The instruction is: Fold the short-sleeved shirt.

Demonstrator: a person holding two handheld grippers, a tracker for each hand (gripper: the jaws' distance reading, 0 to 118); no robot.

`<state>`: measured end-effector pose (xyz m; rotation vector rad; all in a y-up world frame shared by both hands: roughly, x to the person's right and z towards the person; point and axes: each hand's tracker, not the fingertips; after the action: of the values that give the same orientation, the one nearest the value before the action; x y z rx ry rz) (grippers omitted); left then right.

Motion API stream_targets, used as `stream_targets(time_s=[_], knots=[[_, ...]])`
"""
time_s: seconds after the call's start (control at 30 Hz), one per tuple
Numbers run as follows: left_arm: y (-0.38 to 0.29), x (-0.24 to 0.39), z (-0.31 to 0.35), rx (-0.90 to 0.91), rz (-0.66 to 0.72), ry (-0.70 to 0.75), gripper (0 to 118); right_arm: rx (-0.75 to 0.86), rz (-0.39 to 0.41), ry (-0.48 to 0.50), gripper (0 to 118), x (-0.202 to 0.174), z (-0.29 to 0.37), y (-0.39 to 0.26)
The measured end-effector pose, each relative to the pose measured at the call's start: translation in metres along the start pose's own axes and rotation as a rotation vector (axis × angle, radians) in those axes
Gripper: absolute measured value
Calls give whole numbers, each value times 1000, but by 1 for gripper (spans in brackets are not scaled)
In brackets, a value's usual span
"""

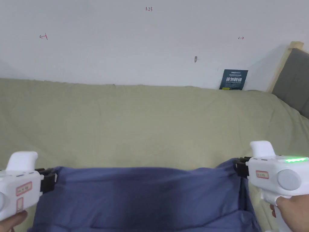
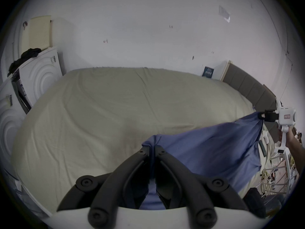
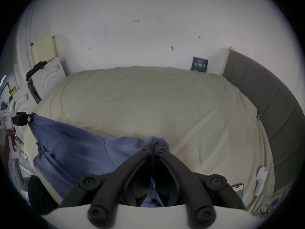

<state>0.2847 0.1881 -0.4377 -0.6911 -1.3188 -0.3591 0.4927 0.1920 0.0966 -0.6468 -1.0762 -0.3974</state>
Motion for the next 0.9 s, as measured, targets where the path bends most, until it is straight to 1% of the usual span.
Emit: stream_targets(time_s=[0.17,0.27,0.4,0.47,0.53,0.63,0.67,0.7,0.73,0.77,0.8,0.83,0.9], knots=[[-42,-5,66,8,-3,-16,4,31,20,31,3,-9,76,-53],[-82,-12,80,-49,-5,-7,4,-15,12,32,3,-17,94,-102],[-132,-20,71,-171,12,5,4,-114,-30,25,3,-24,92,-166],[-153,-18,61,-195,10,3,4,-170,-27,4,3,-30,80,-191],[-161,-15,51,-213,19,27,4,-182,-29,-9,3,-33,73,-206],[-161,-18,44,-184,54,42,5,-177,-48,-21,3,-33,69,-211],[-160,-16,45,-165,64,42,11,-163,-60,-20,4,-32,70,-210],[-157,-16,49,-143,73,50,46,-144,-70,-17,18,-31,73,-209],[-153,-16,55,-120,73,57,84,-128,-83,-21,49,-29,80,-205],[-150,-15,64,-97,69,47,106,-110,-107,-12,88,-29,88,-203],[-149,-11,77,-38,56,50,108,-100,-127,6,117,-29,96,-201],[-146,-4,99,58,28,52,108,-66,-133,30,118,-34,110,-201],[-144,9,142,194,-47,46,108,46,-124,69,118,-46,145,-199]])
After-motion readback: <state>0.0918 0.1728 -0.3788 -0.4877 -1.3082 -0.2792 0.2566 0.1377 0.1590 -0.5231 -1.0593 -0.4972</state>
